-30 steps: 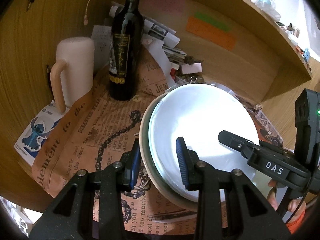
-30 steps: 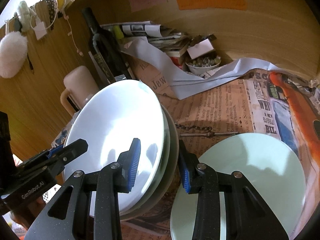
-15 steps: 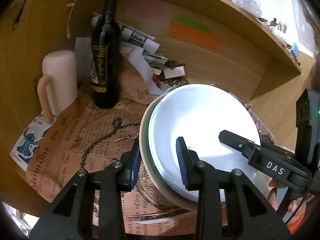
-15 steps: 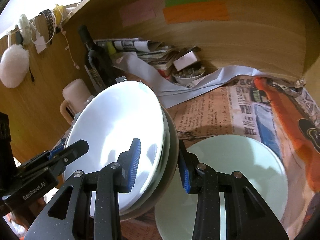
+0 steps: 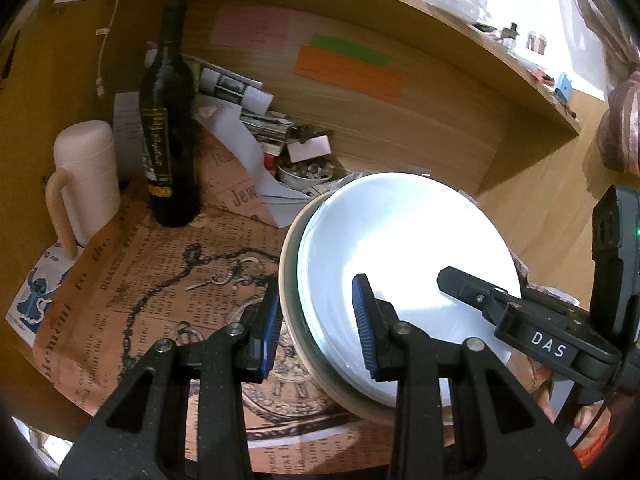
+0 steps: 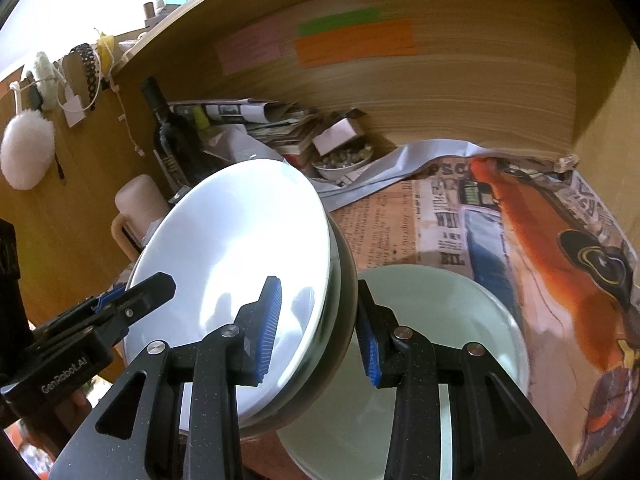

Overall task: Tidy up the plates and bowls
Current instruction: 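Lift the bowl stack and lower it onto the mint green plate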

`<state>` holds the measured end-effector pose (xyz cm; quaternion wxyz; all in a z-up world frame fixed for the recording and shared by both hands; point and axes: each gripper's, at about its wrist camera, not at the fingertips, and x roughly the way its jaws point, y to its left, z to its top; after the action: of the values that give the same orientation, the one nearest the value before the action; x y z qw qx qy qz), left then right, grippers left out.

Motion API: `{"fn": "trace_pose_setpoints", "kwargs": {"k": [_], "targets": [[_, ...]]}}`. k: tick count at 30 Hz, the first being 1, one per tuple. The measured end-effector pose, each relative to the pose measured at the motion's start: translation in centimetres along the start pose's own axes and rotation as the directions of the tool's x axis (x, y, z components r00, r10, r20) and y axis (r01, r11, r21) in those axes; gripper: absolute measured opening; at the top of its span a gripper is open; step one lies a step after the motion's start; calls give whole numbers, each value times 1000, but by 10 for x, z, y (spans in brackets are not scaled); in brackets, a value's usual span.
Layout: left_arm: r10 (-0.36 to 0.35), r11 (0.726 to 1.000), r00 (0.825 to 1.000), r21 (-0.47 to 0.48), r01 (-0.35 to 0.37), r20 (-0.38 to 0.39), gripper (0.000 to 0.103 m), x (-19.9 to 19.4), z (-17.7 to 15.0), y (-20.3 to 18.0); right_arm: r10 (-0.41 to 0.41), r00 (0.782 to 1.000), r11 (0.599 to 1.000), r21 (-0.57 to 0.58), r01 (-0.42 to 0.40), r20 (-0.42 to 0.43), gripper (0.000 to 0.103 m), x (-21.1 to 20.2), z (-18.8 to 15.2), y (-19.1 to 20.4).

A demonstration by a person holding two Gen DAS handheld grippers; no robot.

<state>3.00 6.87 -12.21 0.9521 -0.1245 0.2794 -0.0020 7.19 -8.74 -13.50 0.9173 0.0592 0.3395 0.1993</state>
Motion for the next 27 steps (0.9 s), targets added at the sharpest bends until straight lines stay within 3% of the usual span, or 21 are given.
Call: {"fn": "trace_pose_setpoints", "kwargs": {"k": [27], "targets": [[-104,991,988,68,112,-113,34,25,-20,-54,-110,994,986,120,112,-28,33,-30,-29,-59]]}}
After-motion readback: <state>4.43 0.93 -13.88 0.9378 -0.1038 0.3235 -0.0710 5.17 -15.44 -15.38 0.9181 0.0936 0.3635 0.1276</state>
